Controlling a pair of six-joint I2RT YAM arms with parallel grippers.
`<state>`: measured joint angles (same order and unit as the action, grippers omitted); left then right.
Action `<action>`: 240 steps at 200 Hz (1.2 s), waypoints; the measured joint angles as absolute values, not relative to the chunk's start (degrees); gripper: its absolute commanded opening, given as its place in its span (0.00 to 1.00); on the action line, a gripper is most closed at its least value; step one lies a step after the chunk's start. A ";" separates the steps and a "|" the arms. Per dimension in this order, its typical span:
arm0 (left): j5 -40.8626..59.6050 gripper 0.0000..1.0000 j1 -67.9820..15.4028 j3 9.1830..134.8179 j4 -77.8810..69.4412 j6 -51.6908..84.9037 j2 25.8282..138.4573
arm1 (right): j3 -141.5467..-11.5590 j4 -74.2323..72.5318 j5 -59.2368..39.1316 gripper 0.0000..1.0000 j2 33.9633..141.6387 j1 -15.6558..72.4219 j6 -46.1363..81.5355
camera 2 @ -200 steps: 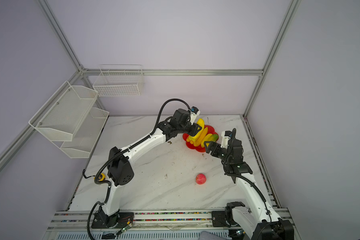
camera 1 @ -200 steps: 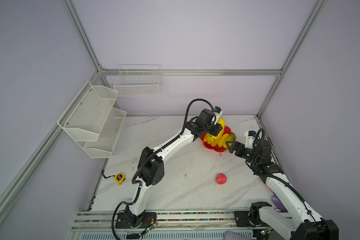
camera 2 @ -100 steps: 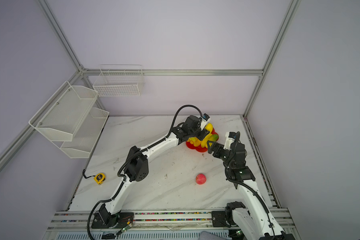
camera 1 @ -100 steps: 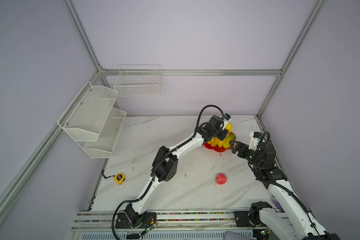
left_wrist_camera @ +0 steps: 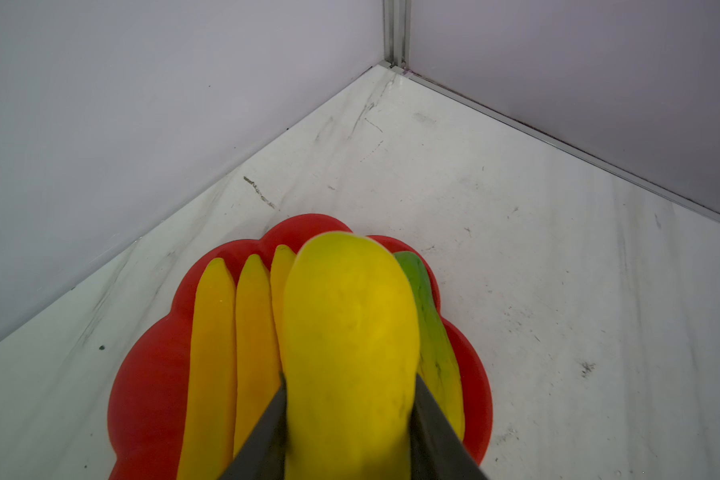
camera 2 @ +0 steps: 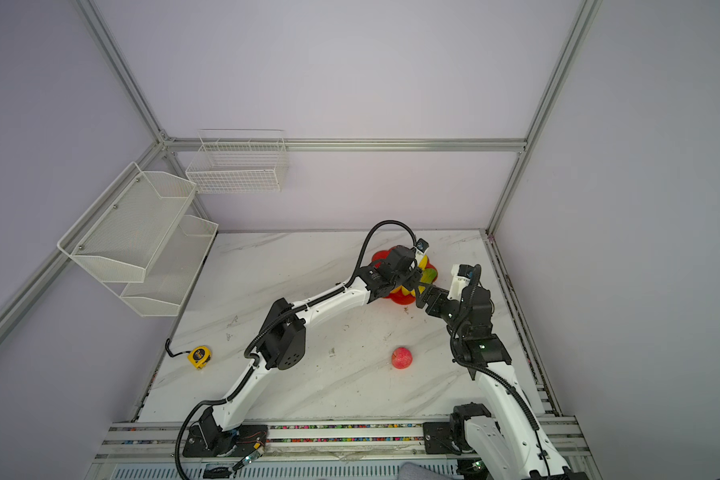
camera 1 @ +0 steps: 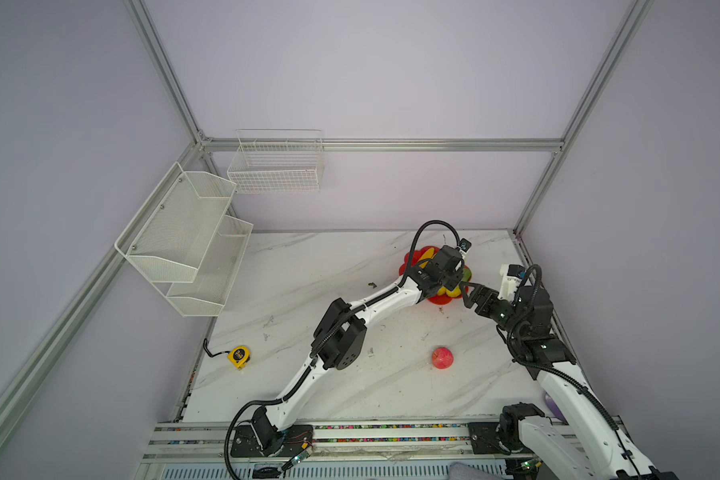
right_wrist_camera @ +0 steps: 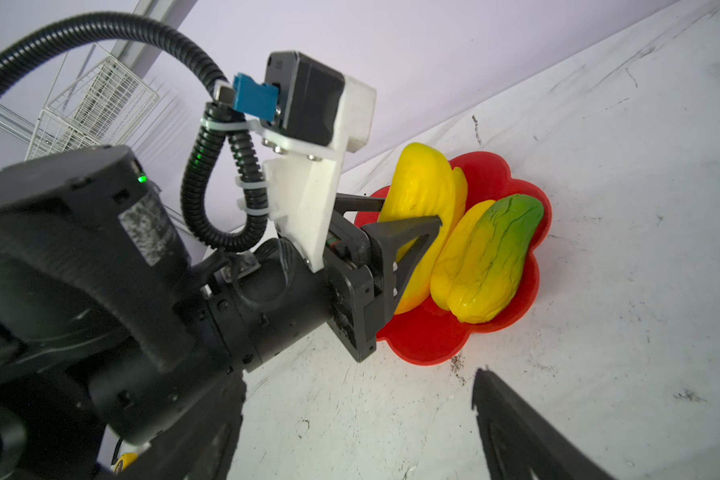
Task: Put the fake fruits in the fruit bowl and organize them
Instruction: 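Carry the yellow mango with the left gripper and lower it into the red bowl, then open the left gripper and withdraw it while the right gripper grasps the red apple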
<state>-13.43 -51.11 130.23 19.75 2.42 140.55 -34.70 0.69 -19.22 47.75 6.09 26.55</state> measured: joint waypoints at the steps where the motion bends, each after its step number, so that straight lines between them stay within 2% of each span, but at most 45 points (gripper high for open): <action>1: -13.61 0.39 -51.09 130.19 19.73 2.72 140.55 | -34.70 0.69 -19.22 0.89 47.72 6.09 26.55; 94: -15.27 0.46 -51.13 127.57 17.87 6.57 140.66 | -34.48 0.69 -19.38 0.89 47.16 6.09 26.55; 216: -16.53 0.48 -51.18 127.46 18.33 6.09 141.75 | -34.48 0.69 -20.01 0.89 47.22 6.09 26.52; 240: -16.60 0.53 -51.18 125.54 17.87 4.93 140.94 | -34.48 0.84 -18.94 0.89 48.18 6.09 26.59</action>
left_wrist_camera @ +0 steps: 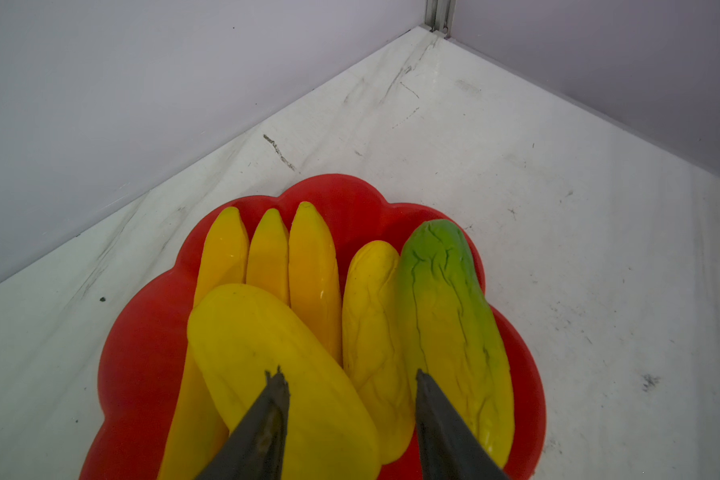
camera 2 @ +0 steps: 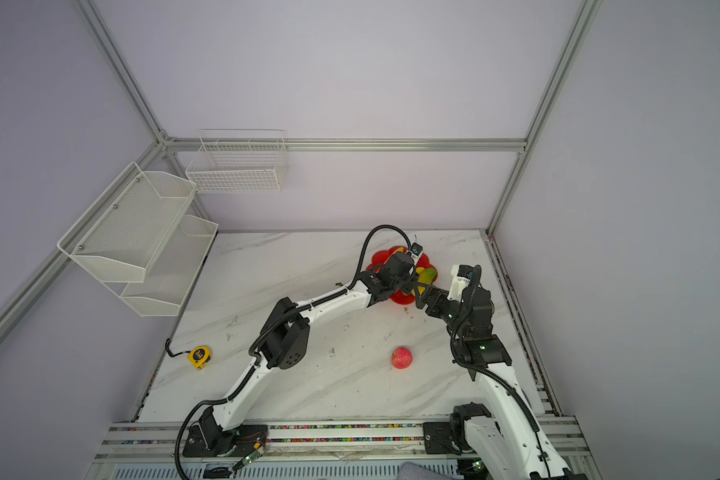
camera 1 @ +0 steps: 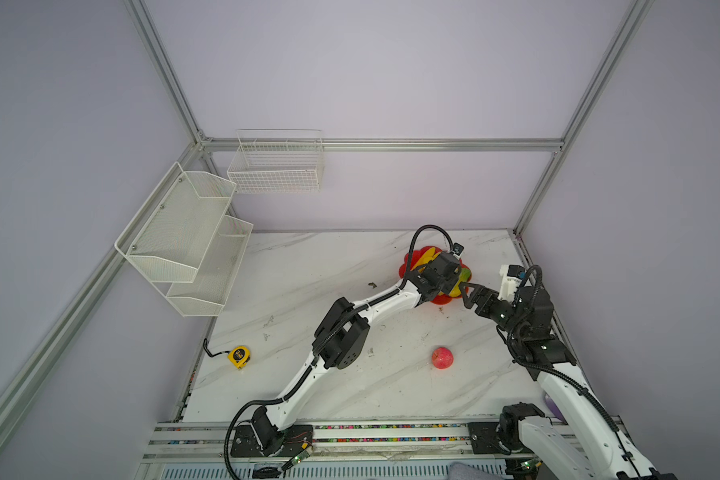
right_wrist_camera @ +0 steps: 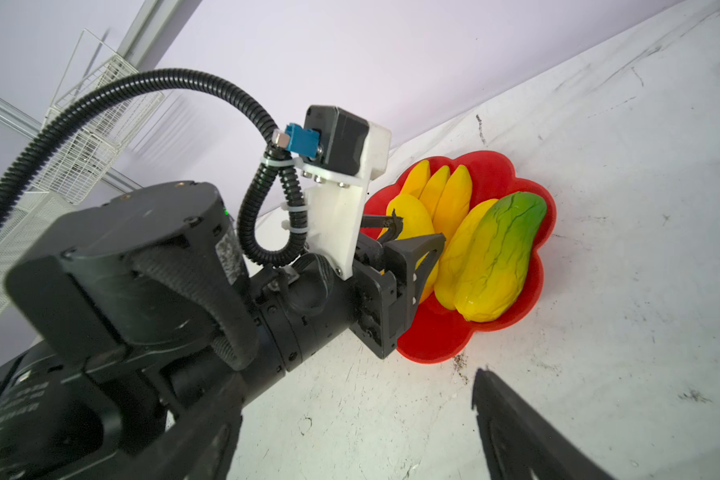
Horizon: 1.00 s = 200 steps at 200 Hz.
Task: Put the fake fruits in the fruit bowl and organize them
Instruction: 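Open the left gripper and withdraw it while the right gripper grasps the red apple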
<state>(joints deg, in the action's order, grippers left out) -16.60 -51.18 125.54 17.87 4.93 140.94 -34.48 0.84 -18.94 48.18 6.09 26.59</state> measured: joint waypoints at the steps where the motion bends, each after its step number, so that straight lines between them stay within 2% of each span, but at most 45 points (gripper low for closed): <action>1: -16.60 0.53 -51.18 125.45 17.89 4.86 140.88 | -34.48 0.84 -18.90 0.89 48.25 6.09 26.61; 42: -17.67 0.65 -51.16 115.90 17.56 2.72 131.68 | -33.74 2.31 -17.47 0.88 52.27 6.09 27.77; 79: -17.32 0.91 -51.13 102.24 15.27 1.41 113.62 | -31.03 5.41 -17.61 0.88 53.60 6.22 26.50; 96: -14.24 0.97 -51.00 95.90 15.53 0.89 104.47 | -29.95 7.18 -17.10 0.88 55.11 8.43 26.70; 106: -12.12 1.00 -50.96 91.88 15.51 0.86 99.53 | -29.93 8.36 -14.74 0.88 56.84 12.56 27.42; 142: -4.38 1.00 -50.96 70.72 16.38 2.37 79.90 | -28.91 13.72 -4.99 0.87 56.01 30.44 34.94; 173: 0.25 1.00 -51.03 54.43 18.11 4.01 64.82 | -28.99 18.98 3.09 0.87 53.87 38.57 40.91; 200: 1.21 1.00 -51.03 47.09 19.46 6.39 56.27 | -30.92 23.99 9.72 0.87 60.90 45.60 45.56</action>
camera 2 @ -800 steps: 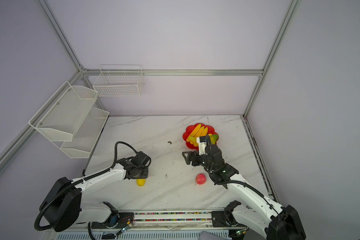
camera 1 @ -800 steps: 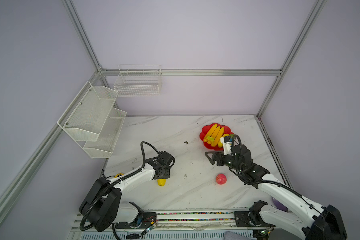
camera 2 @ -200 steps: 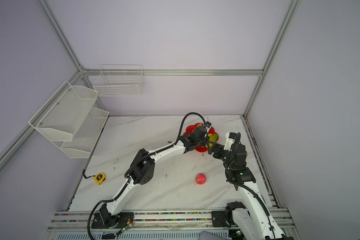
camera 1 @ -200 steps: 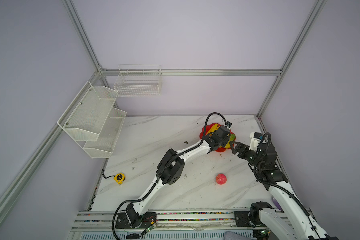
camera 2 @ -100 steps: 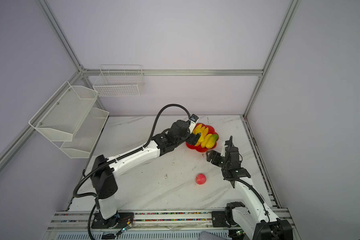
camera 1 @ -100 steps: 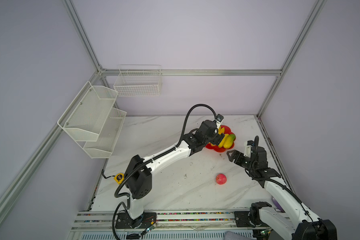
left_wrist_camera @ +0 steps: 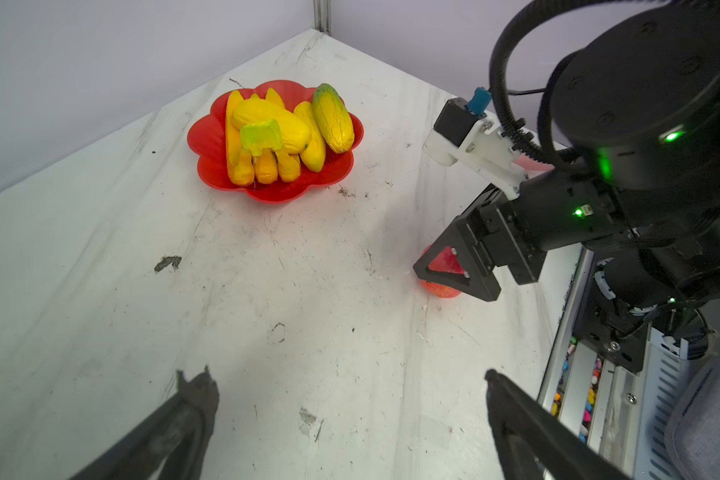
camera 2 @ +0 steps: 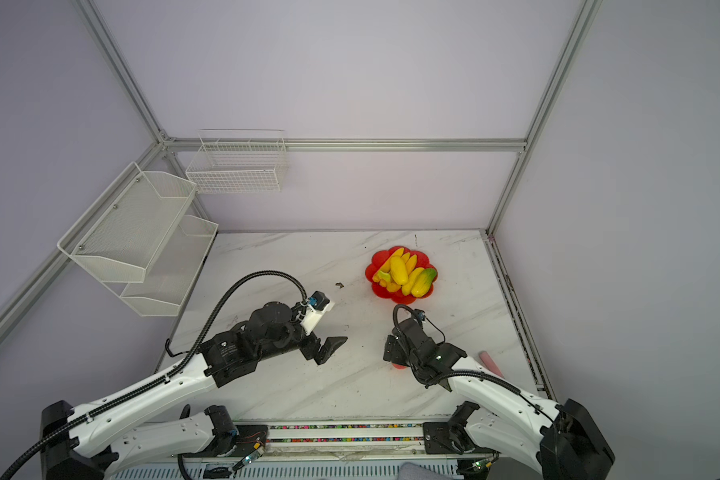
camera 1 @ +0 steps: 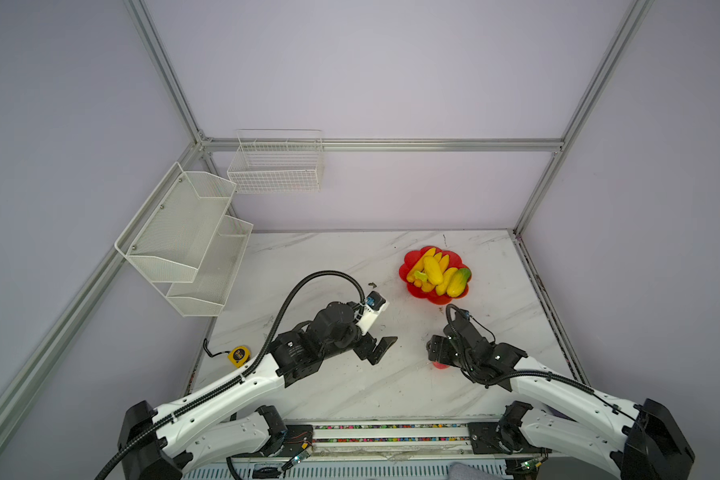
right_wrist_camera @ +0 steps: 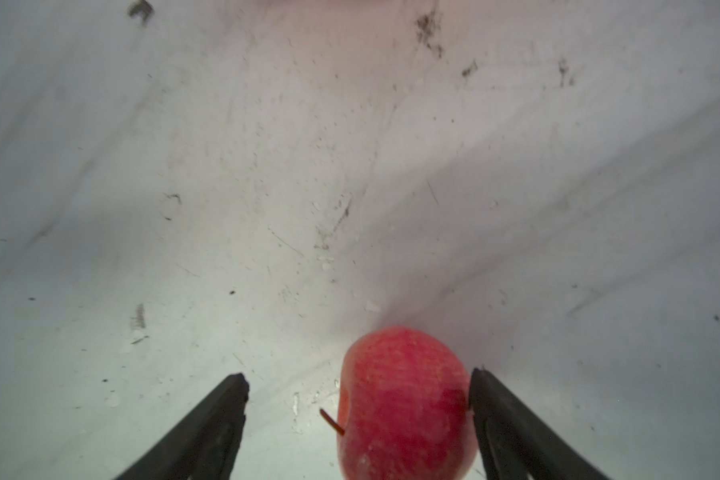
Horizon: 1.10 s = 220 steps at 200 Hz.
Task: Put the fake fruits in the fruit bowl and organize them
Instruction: 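Open the left gripper and withdraw it while the right gripper grasps the red apple, then carry the red apple with the right gripper and lower it into the bowl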
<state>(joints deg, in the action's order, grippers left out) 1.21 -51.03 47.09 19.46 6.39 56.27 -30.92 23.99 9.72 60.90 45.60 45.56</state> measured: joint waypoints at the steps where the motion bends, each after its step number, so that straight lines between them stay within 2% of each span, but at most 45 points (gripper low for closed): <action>1: 1.23 1.00 -51.03 46.83 19.49 6.48 55.92 | -31.00 24.12 9.80 0.87 61.12 45.78 45.71; 27: 1.30 1.00 -51.03 43.94 19.53 8.03 51.57 | -32.56 27.09 13.21 0.85 66.08 50.89 48.86; 40: 1.26 1.00 -51.03 43.40 19.44 8.47 50.68 | -33.12 27.79 14.24 0.78 67.00 51.66 49.84; 77: 0.75 1.00 -51.03 43.27 18.83 8.99 51.03 | -33.56 27.83 15.92 0.65 67.35 52.14 51.05; 100: 0.40 1.00 -51.03 43.27 18.70 8.99 52.05 | -33.56 27.68 16.29 0.64 67.42 52.14 51.44; 132: -0.23 1.00 -51.03 43.27 18.72 9.02 52.71 | -33.78 27.00 16.23 0.56 67.94 52.14 51.68; 167: -1.34 1.00 -51.03 43.29 18.74 8.99 52.69 | -36.10 26.52 15.66 0.55 67.37 51.92 50.09; 188: -2.39 1.00 -51.03 43.29 18.70 8.99 52.69 | -41.23 26.24 13.87 0.53 66.39 48.18 46.11; 220: -5.98 1.00 -51.03 43.29 16.86 9.04 52.71 | -51.05 24.58 10.70 0.53 68.10 32.91 35.00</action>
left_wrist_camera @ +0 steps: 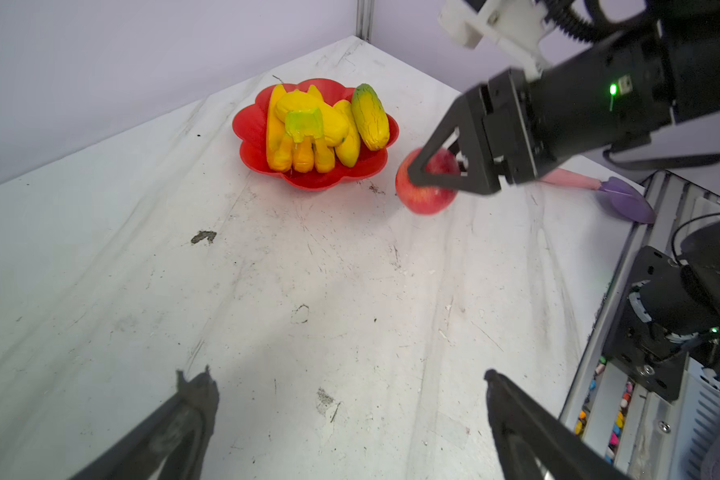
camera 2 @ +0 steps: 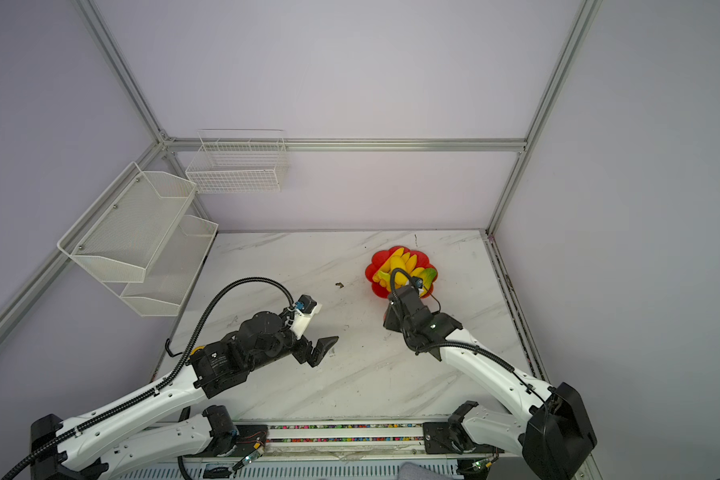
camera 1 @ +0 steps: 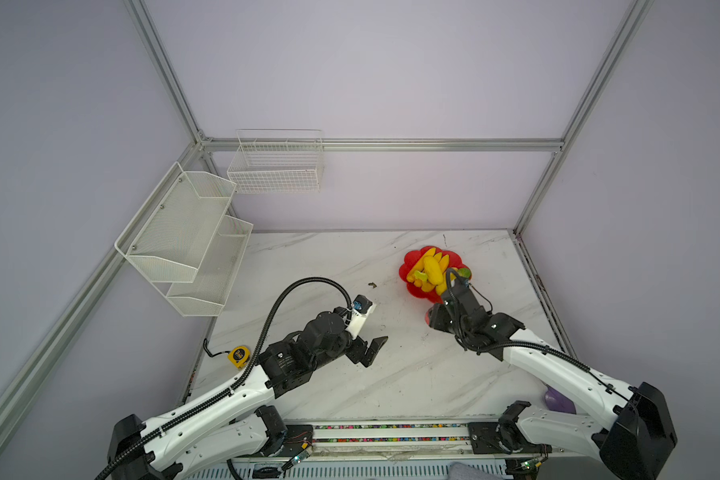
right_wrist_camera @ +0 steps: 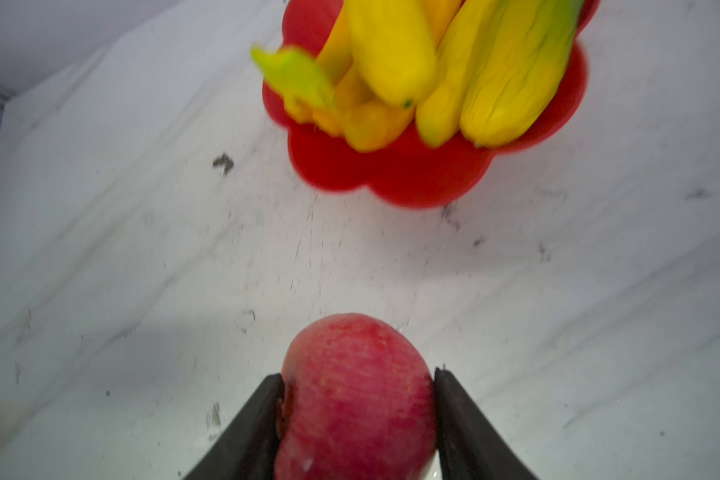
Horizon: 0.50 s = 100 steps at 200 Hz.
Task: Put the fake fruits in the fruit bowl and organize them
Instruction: 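Carry the red apple with the right gripper and lower it into the bowl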
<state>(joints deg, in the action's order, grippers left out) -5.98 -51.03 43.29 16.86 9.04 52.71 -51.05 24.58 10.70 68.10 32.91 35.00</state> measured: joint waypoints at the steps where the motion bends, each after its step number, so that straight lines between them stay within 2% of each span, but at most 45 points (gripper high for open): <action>1: -6.09 1.00 -51.03 43.29 16.80 9.04 52.71 | -51.55 24.49 10.57 0.53 68.34 32.27 34.68; 37: -9.52 1.00 -51.00 43.38 11.25 9.61 55.11 | -60.40 18.37 7.44 0.52 79.24 21.74 24.73; 71: -10.96 1.00 -51.03 43.46 9.91 9.91 60.03 | -61.17 15.38 4.38 0.52 87.83 18.70 20.14; 100: -11.81 1.00 -51.03 43.48 9.91 9.91 61.01 | -61.14 14.35 2.85 0.52 89.84 17.98 18.26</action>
